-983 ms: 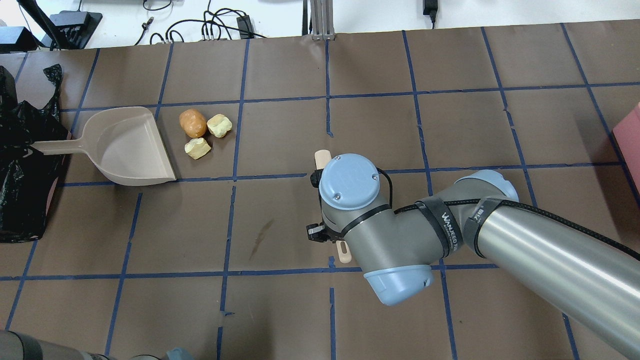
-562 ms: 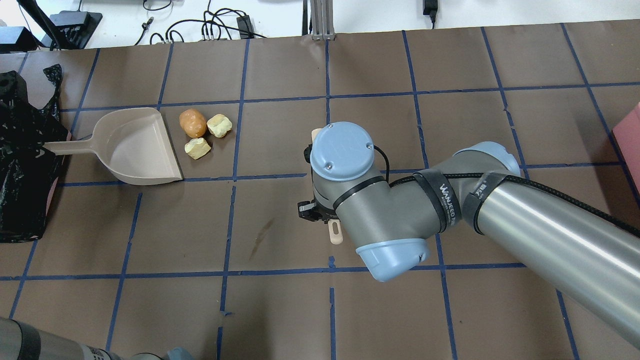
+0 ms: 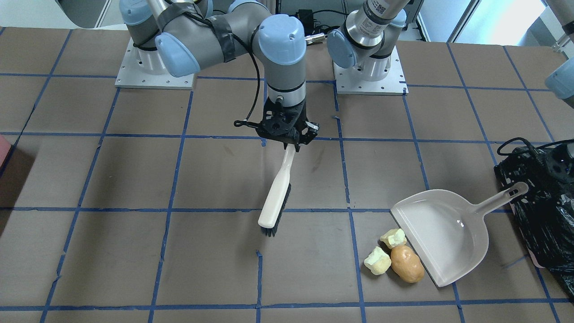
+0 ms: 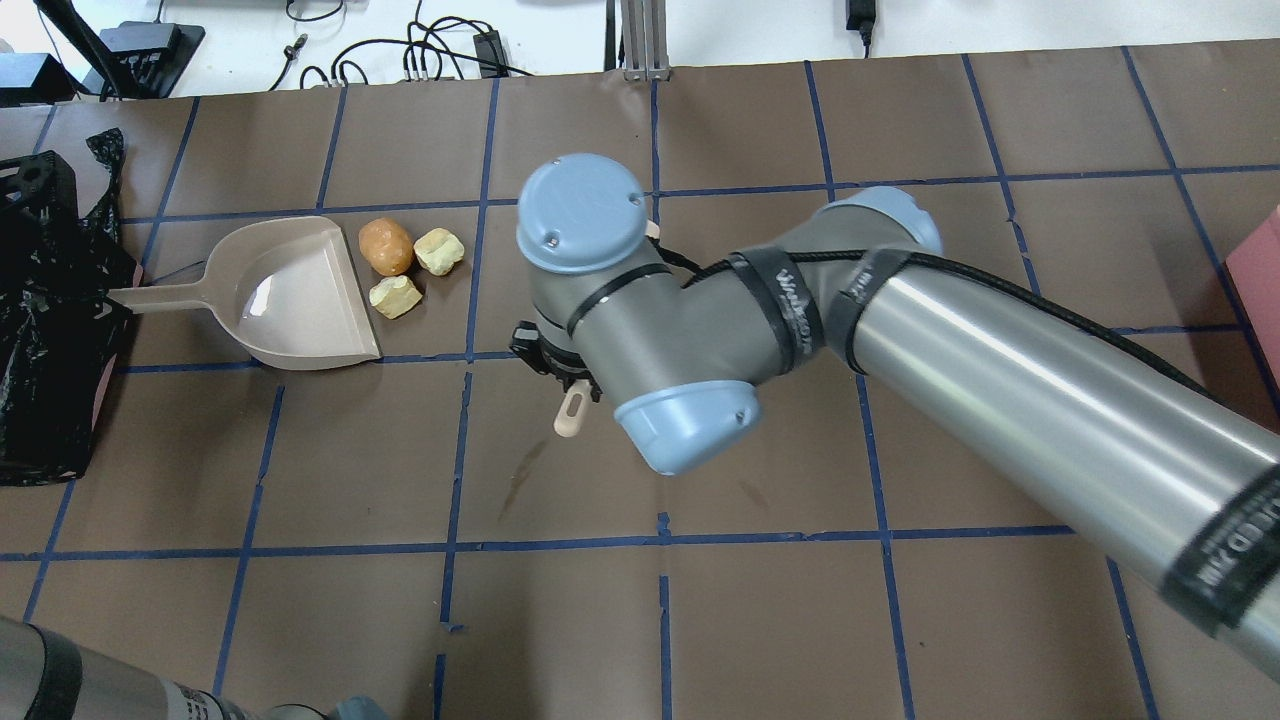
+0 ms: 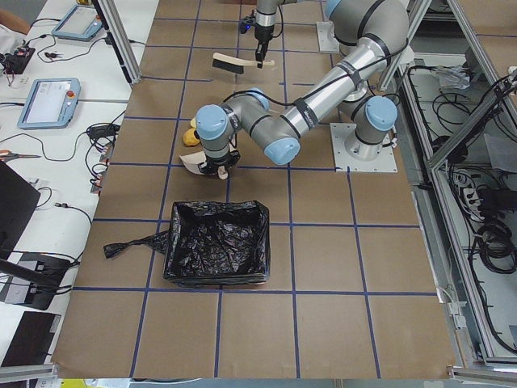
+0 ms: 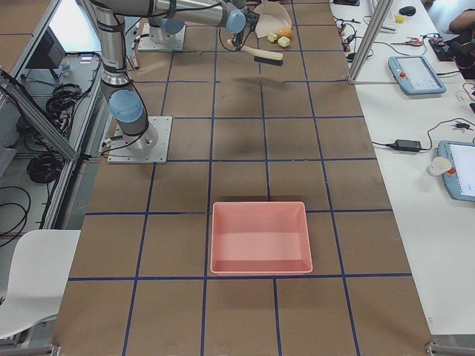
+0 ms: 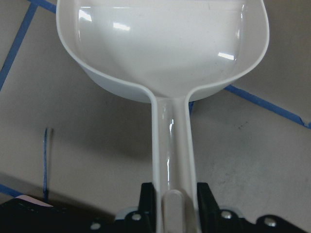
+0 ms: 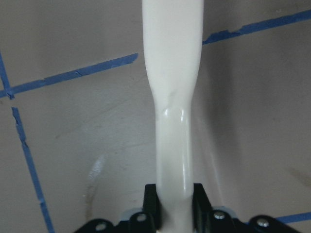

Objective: Sweep and dump trash in nearest bin
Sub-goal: 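Carry the white brush with the right gripper toward the dustpan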

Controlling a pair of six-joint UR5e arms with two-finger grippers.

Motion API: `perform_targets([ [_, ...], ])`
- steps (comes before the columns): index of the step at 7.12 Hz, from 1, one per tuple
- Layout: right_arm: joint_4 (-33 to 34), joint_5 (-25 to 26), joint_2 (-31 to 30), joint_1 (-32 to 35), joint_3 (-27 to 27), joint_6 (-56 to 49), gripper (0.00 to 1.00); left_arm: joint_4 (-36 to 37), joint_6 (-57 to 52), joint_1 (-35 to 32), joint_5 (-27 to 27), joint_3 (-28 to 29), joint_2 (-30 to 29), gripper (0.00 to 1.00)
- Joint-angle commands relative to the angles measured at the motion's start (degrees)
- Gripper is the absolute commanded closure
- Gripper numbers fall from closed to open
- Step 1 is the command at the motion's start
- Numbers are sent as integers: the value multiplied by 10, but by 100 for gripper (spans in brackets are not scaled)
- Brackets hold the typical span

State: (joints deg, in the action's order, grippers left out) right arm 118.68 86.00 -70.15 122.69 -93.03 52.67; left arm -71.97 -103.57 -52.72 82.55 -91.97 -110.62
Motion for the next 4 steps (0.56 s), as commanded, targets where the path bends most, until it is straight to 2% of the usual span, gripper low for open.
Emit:
perform_targets([
  [1, -163, 11, 145, 47, 241, 88, 100, 24, -10, -1, -2, 0, -14, 93],
  [2, -174, 17, 199, 69, 300, 108, 100, 33, -10, -1, -2, 0, -22, 93],
  [4, -173, 16, 264, 83, 364, 139, 100, 39, -13, -1, -2, 0, -30, 93],
])
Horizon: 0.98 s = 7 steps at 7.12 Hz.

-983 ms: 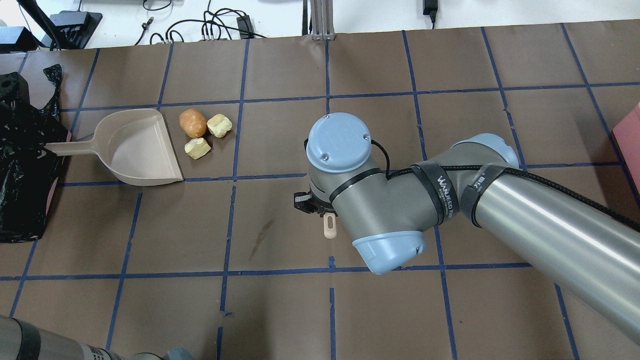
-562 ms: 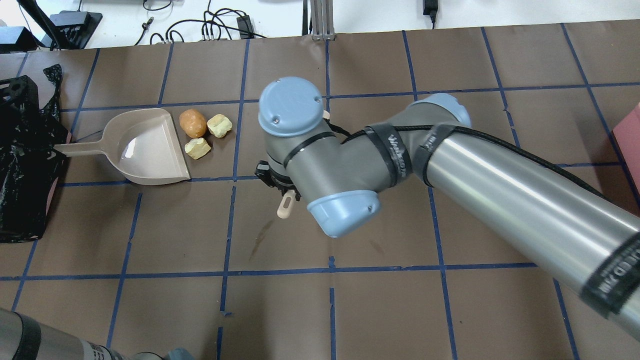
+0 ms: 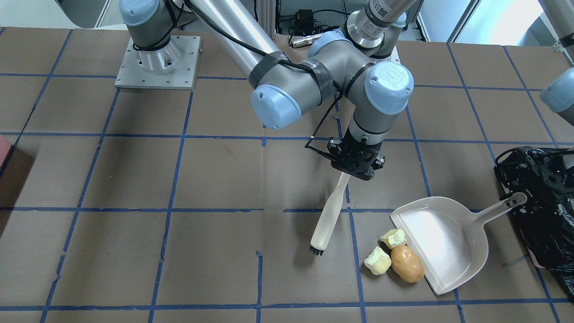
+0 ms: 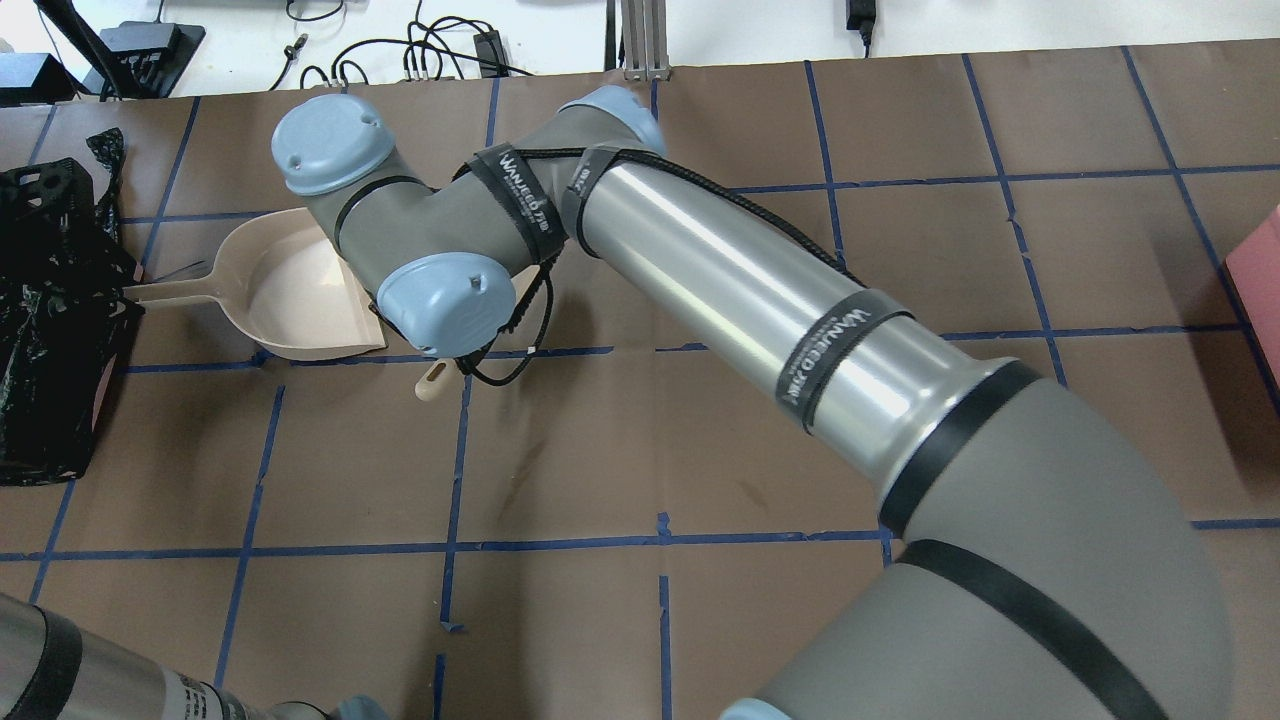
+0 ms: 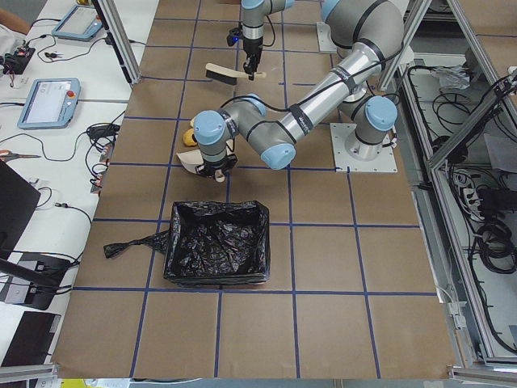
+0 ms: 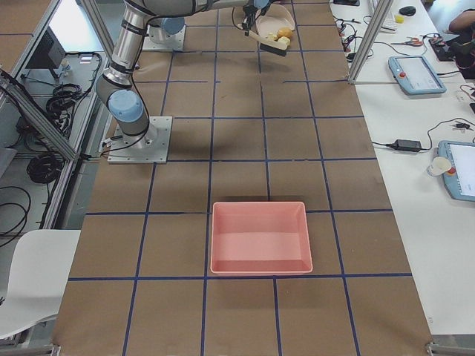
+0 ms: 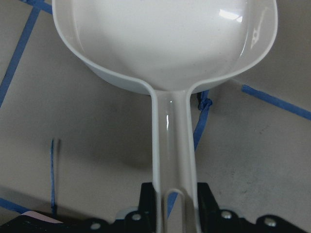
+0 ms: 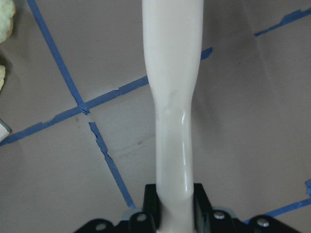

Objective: Sweep and dump trash in nearest bin
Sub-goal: 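Sweep the potato and foam chunks into the dustpan with the brush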

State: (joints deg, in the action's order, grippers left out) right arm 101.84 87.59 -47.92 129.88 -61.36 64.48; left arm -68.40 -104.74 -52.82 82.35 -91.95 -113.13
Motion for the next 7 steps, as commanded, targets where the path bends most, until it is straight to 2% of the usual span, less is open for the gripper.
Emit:
perform_targets([
  [1, -3, -1, 56, 19, 71, 23, 100, 6, -1, -1, 0, 0, -10, 92],
  [4, 26, -8, 148, 21, 169, -9, 100, 20, 15, -7, 11, -2, -12, 92],
  [5, 28, -5, 150, 21, 176, -49, 100, 33, 39, -11, 55, -8, -13, 92],
  [7, 69, -5, 160, 23, 180, -276, 100, 37, 41, -18, 64, -10, -14, 93],
])
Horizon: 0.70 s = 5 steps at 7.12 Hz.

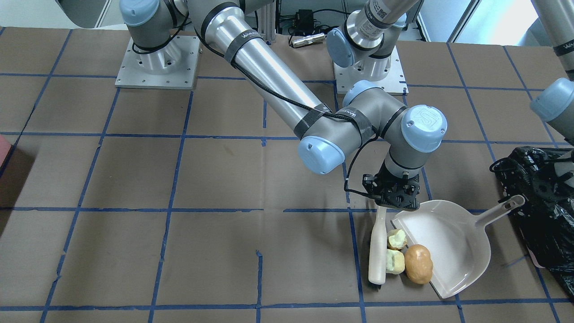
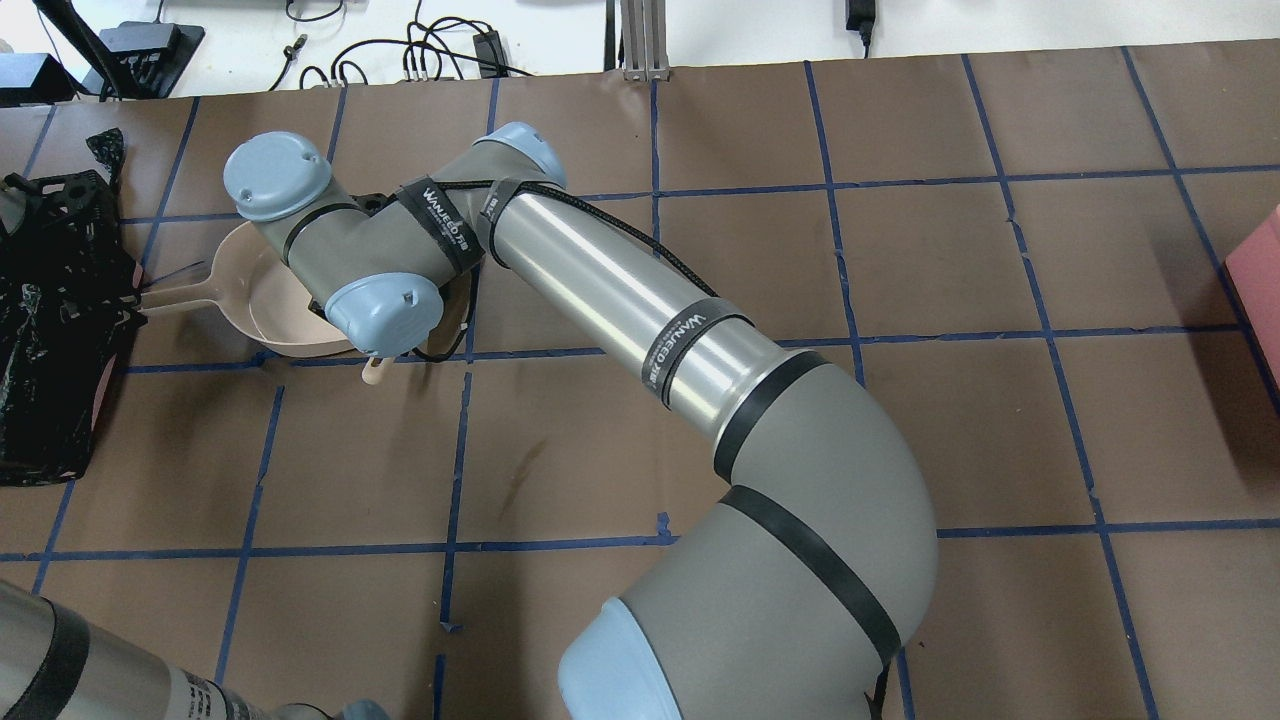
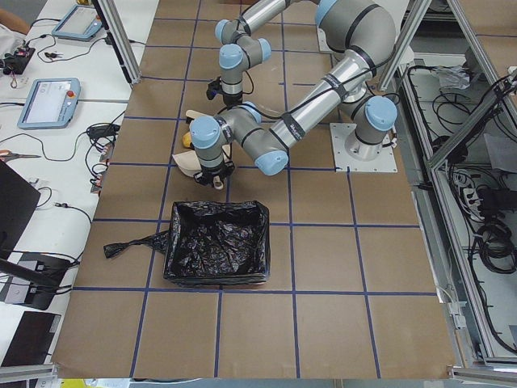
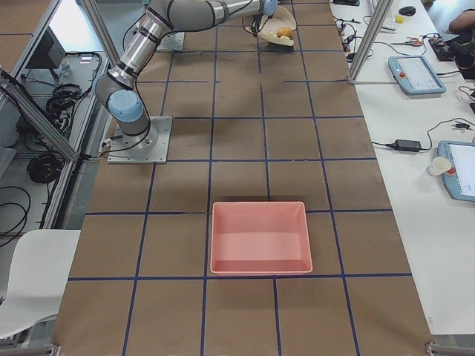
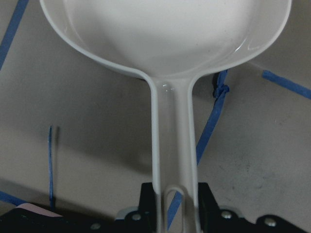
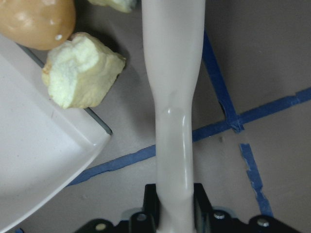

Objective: Sweep and dump trash in nearest bin
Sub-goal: 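Sweep the potato and foam chunks into the dustpan with the brush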

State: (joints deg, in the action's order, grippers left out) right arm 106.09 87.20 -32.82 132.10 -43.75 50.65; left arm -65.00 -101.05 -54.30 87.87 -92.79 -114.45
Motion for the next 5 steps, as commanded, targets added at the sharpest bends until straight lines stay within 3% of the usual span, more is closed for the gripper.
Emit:
perform_targets([
  [1, 67, -4, 15, 3, 4, -188, 100, 4, 4, -3, 9, -1, -1, 93],
  [5, 115, -17, 15, 32, 3, -352, 100, 6, 2, -4, 8, -2, 0, 93],
])
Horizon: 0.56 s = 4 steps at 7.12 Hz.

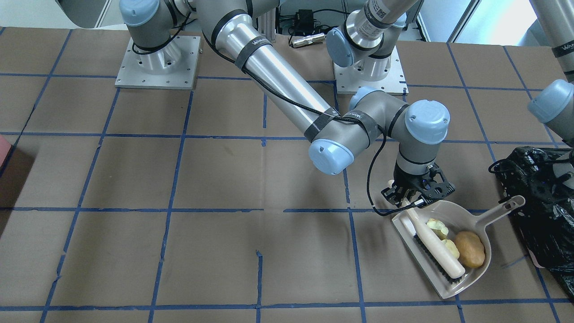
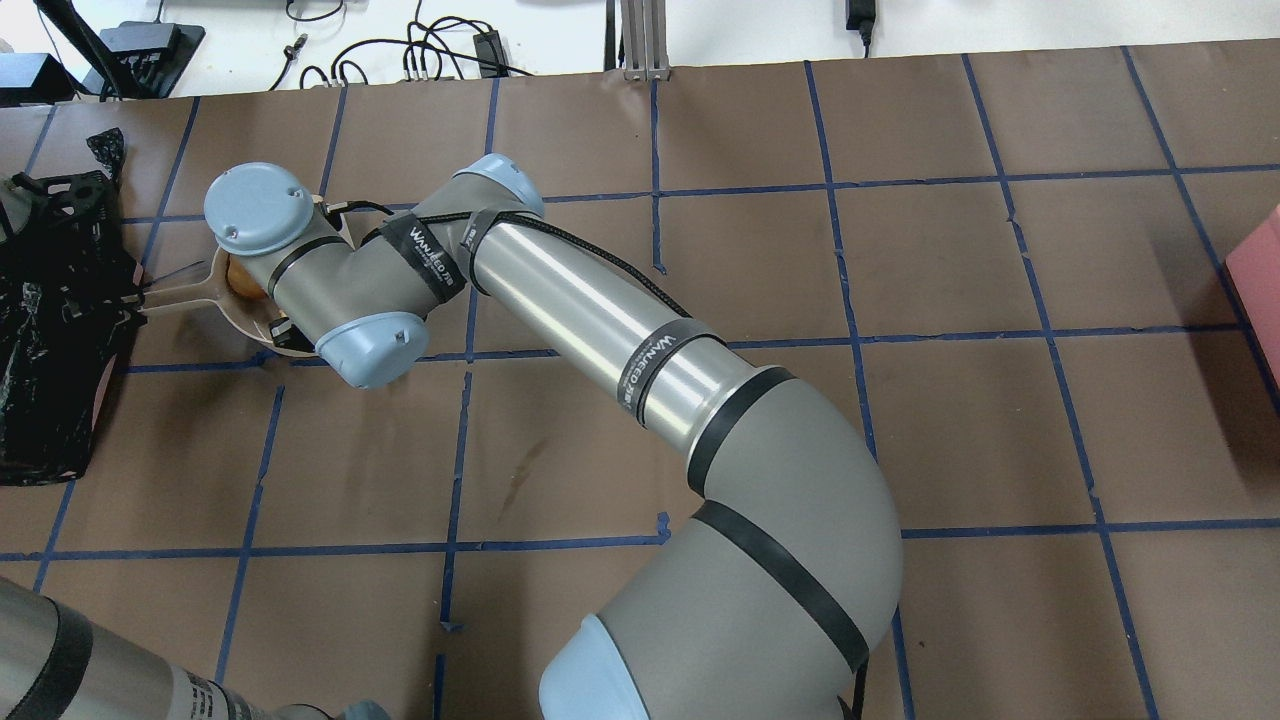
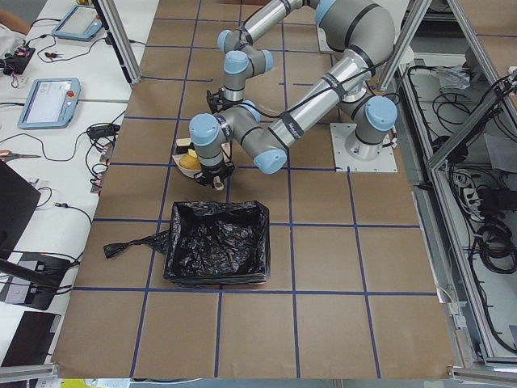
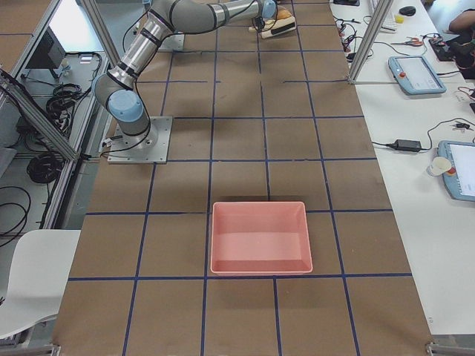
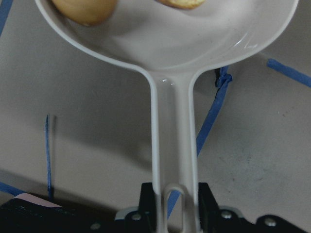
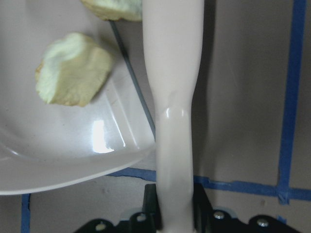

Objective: Sweep and dump trash in nearest bin
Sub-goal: 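Sweep the potato and foam chunks into the dustpan with the brush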

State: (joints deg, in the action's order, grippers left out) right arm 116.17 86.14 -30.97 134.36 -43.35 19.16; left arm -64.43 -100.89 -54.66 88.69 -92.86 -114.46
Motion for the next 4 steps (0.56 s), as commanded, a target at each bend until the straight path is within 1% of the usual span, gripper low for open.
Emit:
perform_targets([
  [1, 13, -7, -6, 12, -4, -40, 100, -2, 3, 0, 1, -1, 0, 93],
  [2, 9, -5, -11, 11, -12, -34, 100, -3, 9, 0, 9, -2, 1, 96],
  [3, -15, -5, -31, -5, -17, -6, 100, -1, 22, 0, 36, -2, 0, 100],
  [4, -81, -5, -56, -18, -18, 10, 100, -2, 18, 0, 37, -2, 0, 100],
])
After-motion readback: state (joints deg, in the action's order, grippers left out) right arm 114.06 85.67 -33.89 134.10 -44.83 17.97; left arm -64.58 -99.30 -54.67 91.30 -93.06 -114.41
